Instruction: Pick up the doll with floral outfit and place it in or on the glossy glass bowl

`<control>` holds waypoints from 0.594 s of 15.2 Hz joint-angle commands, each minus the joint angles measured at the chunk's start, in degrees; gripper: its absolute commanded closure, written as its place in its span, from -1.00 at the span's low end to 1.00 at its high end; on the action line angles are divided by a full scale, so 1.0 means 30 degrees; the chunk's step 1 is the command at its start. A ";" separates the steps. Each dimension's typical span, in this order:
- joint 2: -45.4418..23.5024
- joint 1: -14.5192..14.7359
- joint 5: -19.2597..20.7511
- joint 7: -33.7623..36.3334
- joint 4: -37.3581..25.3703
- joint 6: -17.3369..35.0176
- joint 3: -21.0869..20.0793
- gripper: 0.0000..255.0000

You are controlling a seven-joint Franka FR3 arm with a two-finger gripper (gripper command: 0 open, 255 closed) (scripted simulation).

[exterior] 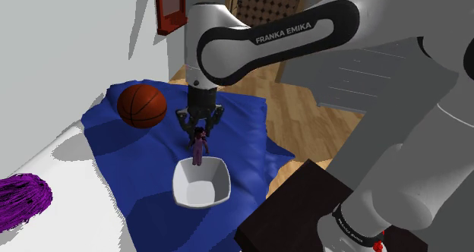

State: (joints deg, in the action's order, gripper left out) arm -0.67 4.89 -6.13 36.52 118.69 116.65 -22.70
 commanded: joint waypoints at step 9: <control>0.0350 -0.0227 -0.0264 -0.0775 0.2242 0.1857 0.0216 1.00</control>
State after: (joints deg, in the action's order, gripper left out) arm 0.91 4.21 -7.09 34.16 125.05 121.33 -22.03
